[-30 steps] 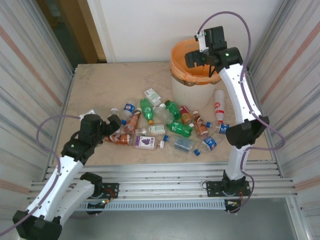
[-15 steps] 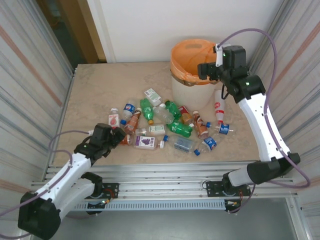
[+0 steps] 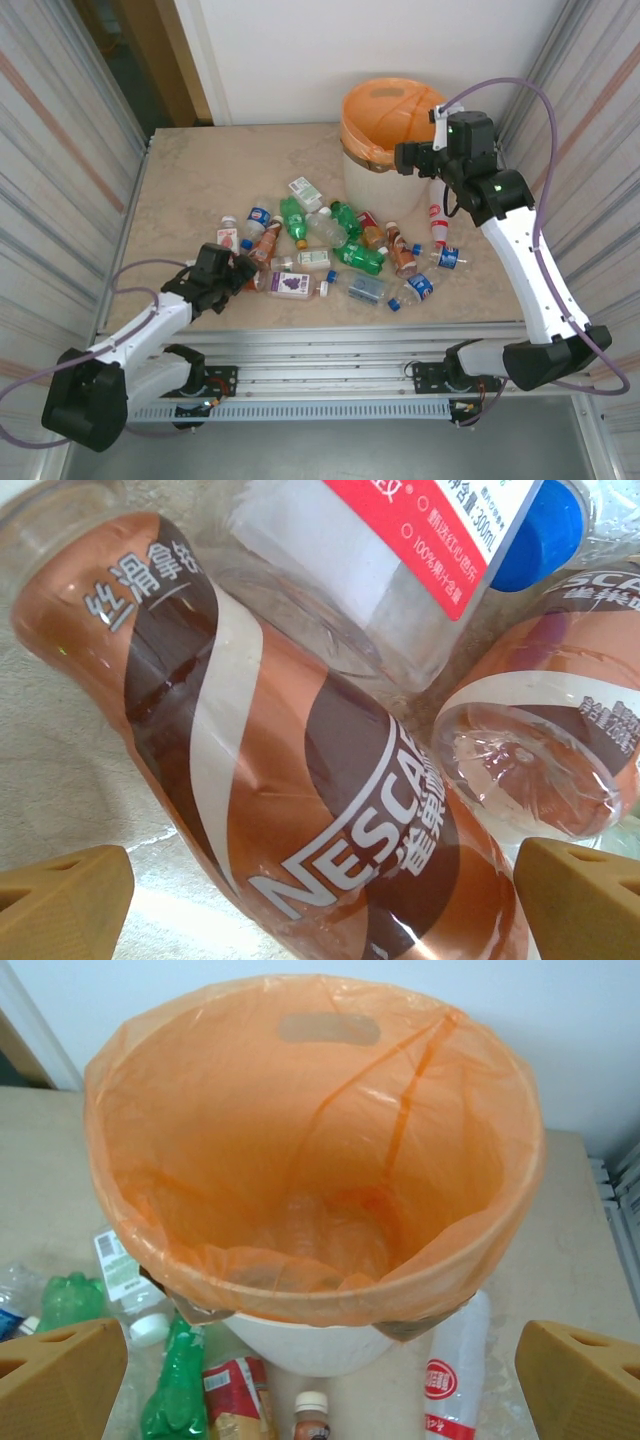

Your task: Put the plastic bottles in the bin

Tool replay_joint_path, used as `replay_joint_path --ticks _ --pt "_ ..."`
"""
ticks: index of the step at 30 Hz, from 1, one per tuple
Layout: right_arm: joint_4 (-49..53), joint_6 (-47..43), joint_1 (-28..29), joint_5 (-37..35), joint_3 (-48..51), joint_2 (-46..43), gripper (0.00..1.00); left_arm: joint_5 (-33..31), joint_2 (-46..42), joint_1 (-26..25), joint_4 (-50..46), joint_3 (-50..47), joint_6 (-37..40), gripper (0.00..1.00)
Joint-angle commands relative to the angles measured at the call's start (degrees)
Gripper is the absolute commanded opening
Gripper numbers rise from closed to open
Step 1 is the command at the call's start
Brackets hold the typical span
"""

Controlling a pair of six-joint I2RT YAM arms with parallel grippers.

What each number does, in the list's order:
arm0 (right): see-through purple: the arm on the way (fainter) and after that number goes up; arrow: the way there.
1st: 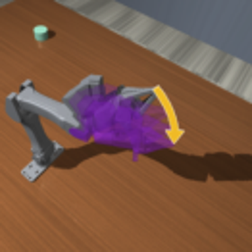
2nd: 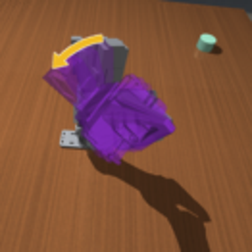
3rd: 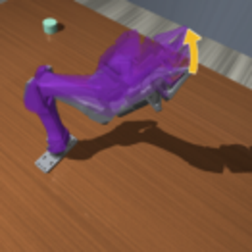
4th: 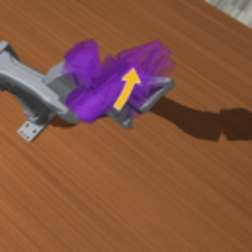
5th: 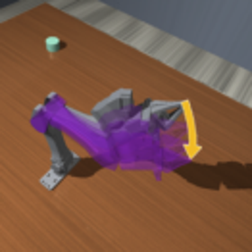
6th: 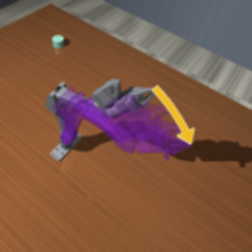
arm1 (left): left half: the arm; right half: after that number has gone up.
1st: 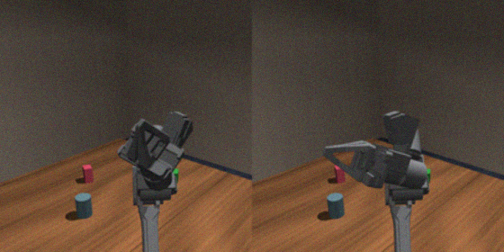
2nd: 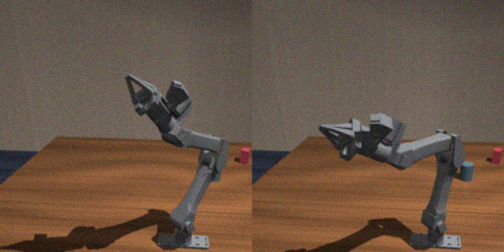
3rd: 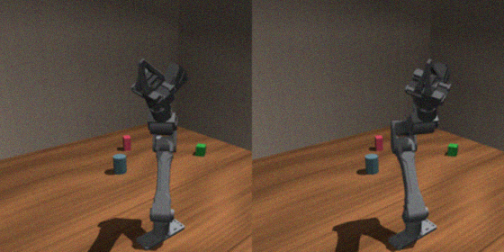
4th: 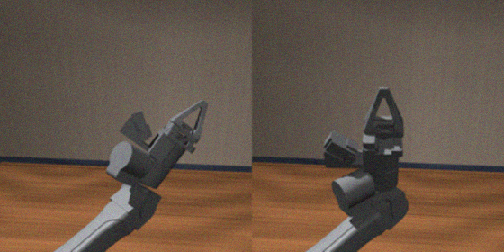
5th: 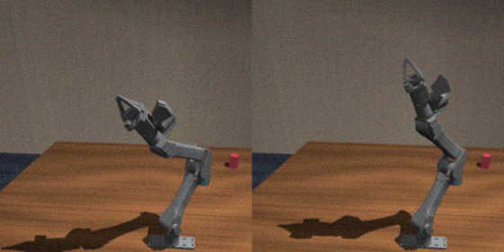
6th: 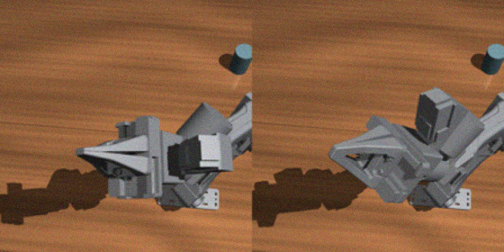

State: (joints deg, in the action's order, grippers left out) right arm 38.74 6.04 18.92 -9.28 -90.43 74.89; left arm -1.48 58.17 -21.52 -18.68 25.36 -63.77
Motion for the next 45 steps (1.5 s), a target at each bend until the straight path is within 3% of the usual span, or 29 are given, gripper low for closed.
replay_joint_path --ticks 1,13,23,32,41,45 --pt "-0.78 1.87 0.91 0.42 0.55 -1.05 0.98 -0.43 0.79 -0.28 -0.13 -1.41 -1.18 0.96" --pt "-0.33 1.89 3.07 -0.63 0.69 -0.89 0.98 -1.60 3.31 -0.28 -0.58 -3.58 -1.88 0.81" --pt "-0.76 2.08 4.68 -1.58 1.13 -1.10 0.98 -2.40 3.19 -0.32 -0.13 -4.45 -2.15 0.61" --pt "-1.71 2.57 5.56 -0.35 2.06 -2.21 0.98 -3.26 -2.91 -0.28 -2.89 -3.51 -0.99 0.57" --pt "-1.99 4.97 6.23 3.38 2.37 -3.26 0.98 -4.74 -14.16 -0.53 -8.44 2.29 6.80 0.49" --pt "-2.31 7.12 6.46 7.10 2.57 -3.25 0.98 -3.03 -16.92 -0.81 -6.14 5.01 15.85 0.49"
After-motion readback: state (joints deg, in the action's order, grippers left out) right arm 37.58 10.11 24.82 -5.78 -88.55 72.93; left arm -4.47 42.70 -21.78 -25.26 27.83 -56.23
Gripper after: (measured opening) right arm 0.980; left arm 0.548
